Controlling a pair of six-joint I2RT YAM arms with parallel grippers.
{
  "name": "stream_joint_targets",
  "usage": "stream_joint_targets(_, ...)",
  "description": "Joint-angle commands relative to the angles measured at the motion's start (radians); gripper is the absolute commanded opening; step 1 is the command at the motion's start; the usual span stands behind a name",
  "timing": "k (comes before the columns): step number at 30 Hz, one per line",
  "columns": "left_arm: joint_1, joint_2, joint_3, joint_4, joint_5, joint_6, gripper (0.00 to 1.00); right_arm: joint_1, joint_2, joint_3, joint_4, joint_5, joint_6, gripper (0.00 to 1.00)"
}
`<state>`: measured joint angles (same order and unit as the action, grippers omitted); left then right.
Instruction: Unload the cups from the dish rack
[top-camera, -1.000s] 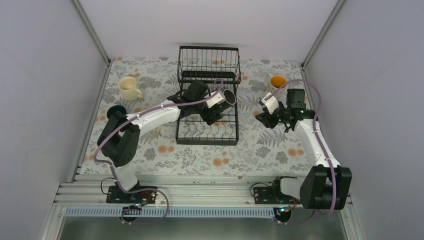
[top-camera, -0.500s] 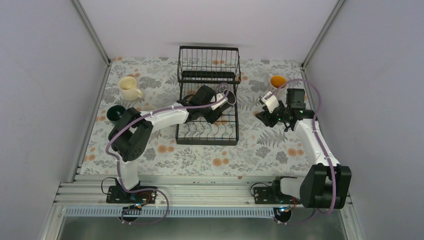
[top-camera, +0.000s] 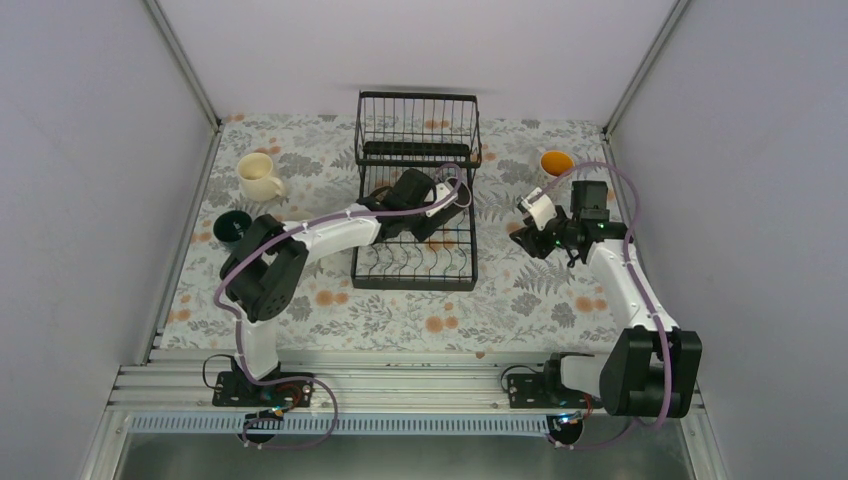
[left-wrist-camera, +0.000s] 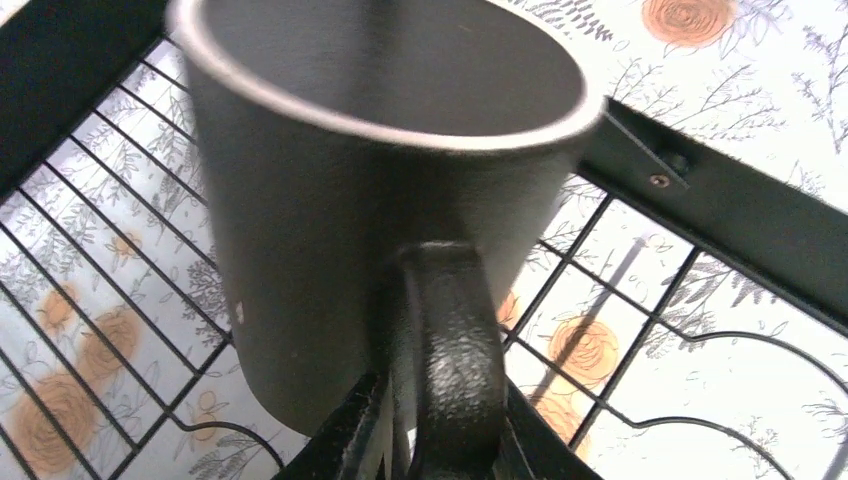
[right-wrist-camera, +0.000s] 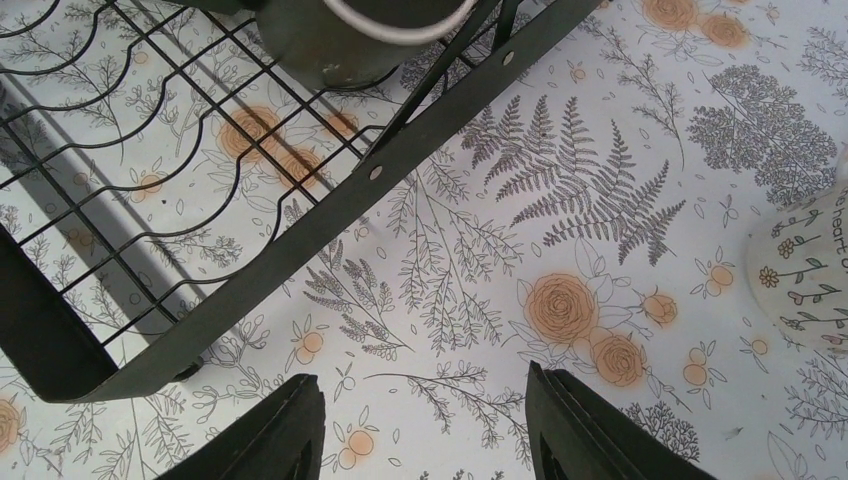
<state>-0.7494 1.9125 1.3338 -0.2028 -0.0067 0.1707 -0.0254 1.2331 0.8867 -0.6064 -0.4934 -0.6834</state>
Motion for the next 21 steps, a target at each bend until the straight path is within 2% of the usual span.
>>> stream_joint_targets(1,-0.01,-0.052,0.01,0.007,0.034,0.009,0.18,0.007,-0.029,-0.005,-0.009,-0.023,-0.003,0.53)
stream_joint_targets(5,-0.025,-0.111,0.008,-0.028,0.113,0.05,0.12,0.007,-0.038,-0.006,-0.027,-0.028,-0.005,0.53)
stream_joint_targets(7,-0.029,-0.14,0.013,-0.059,0.167,0.065,0.04,0.008,-0.044,-0.005,-0.033,-0.026,-0.006,0.53)
stream_joint_targets(8,-0.03,-0.156,0.015,-0.074,0.187,0.067,0.03,0.007,-0.049,-0.003,-0.038,-0.024,-0.005,0.53)
stream_joint_targets(12,-0.031,-0.191,0.049,-0.177,0.35,0.119,0.03,0.007,-0.07,0.012,-0.063,-0.03,-0.004,0.53)
stream_joint_targets(17,-0.067,-0.17,0.158,-0.45,0.594,0.263,0.02,0.007,-0.107,0.019,-0.089,-0.041,-0.001,0.54)
stream_joint_targets(21,-0.07,-0.205,0.169,-0.494,0.691,0.288,0.02,0.007,-0.149,0.03,-0.107,-0.03,-0.005,0.55)
